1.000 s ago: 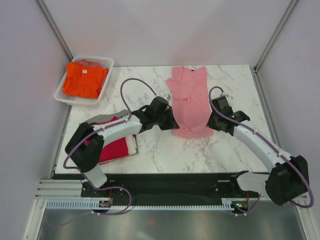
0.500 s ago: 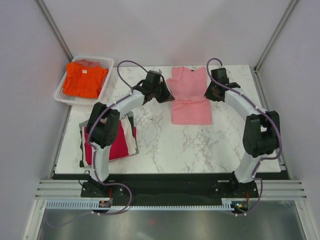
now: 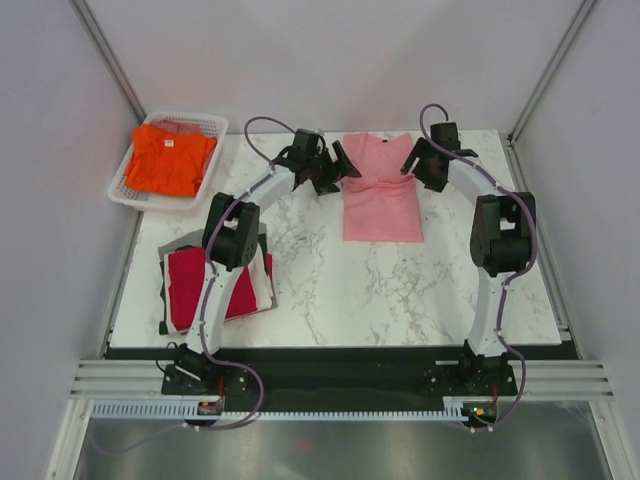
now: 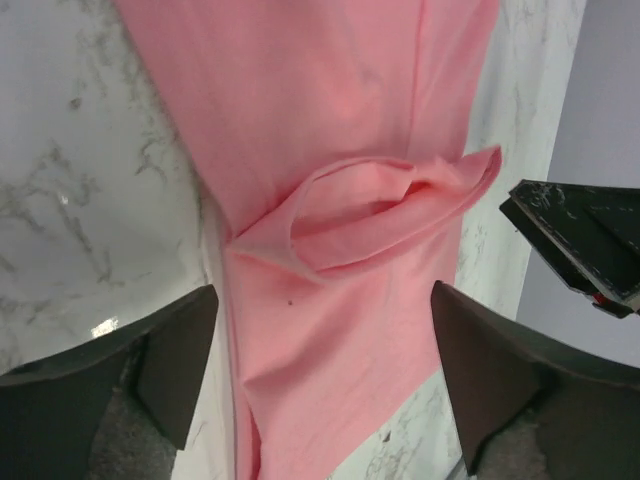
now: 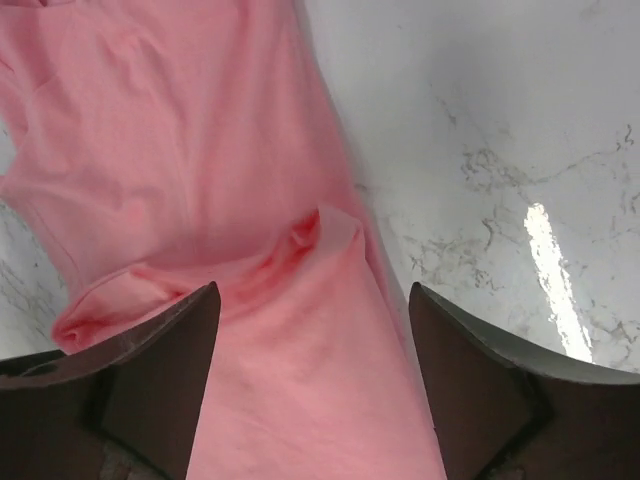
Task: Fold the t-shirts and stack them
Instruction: Fold the tshirt
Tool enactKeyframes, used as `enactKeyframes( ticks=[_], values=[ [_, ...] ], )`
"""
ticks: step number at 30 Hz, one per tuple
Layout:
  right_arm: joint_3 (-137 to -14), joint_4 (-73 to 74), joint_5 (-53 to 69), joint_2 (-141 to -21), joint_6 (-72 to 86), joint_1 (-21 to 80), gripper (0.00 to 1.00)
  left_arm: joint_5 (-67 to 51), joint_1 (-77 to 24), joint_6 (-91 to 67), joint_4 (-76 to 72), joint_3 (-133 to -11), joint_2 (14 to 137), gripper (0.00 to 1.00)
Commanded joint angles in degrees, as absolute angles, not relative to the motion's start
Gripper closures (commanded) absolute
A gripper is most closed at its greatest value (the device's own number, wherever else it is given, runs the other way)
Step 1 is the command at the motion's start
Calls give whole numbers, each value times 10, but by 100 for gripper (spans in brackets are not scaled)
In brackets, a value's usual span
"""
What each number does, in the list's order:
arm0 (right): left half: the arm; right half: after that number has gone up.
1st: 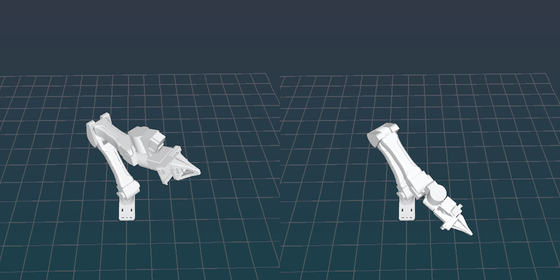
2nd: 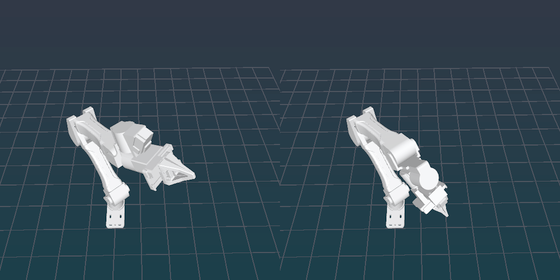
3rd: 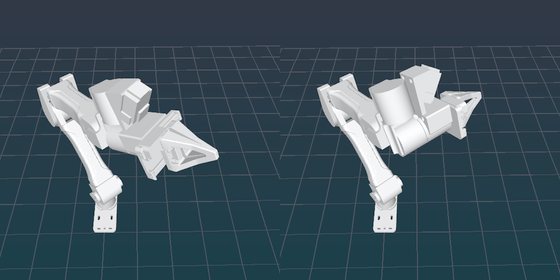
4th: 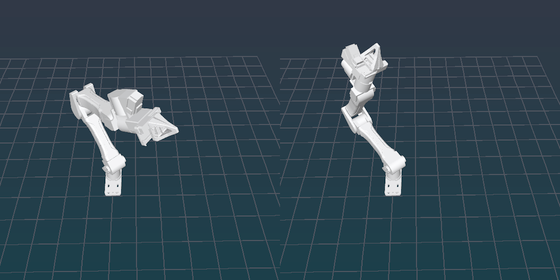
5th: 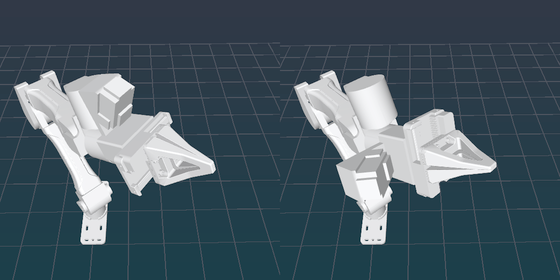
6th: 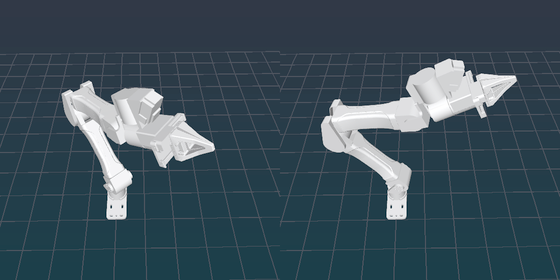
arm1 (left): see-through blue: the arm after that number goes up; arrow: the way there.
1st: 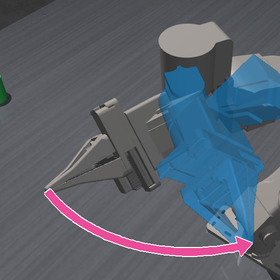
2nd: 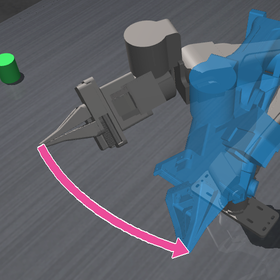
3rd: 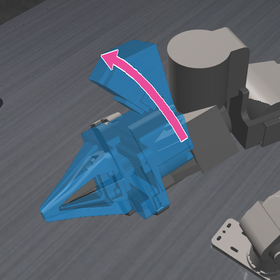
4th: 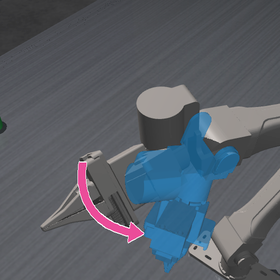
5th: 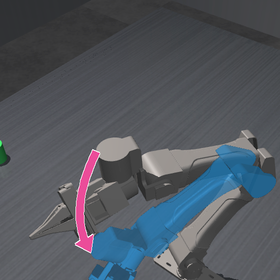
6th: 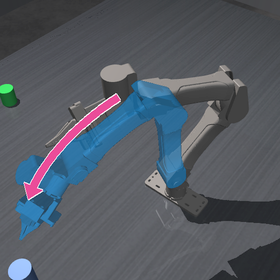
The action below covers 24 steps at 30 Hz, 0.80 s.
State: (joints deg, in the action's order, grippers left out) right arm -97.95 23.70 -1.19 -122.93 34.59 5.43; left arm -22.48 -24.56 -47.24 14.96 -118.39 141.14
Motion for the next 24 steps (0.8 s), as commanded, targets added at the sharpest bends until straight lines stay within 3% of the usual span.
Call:
enactKeyframes(
  ticks=[1, 6, 12, 17, 20, 24],
  values=[
    [-997, 218, 7, -1220, 333, 54, 14, -245, -236, -469, 165, -1206, 1404, 2],
    [-857, 179, 4, -1118, 323, 52, 15, -200, -238, -434, 164, -1101, 1319, 2],
    [-673, 166, -16, -983, 319, 51, 29, -165, -278, -417, 142, -908, 1188, 9],
    [-594, 161, -14, -932, 308, 49, 42, -154, -301, -434, 72, -761, 1104, 22],
    [-567, 150, -1, -941, 308, 49, 50, -163, -314, -439, 69, -747, 1108, 27],
    [-541, 128, -2, -949, 312, 49, 52, -157, -330, -442, 70, -747, 1122, 33]
  ],
)
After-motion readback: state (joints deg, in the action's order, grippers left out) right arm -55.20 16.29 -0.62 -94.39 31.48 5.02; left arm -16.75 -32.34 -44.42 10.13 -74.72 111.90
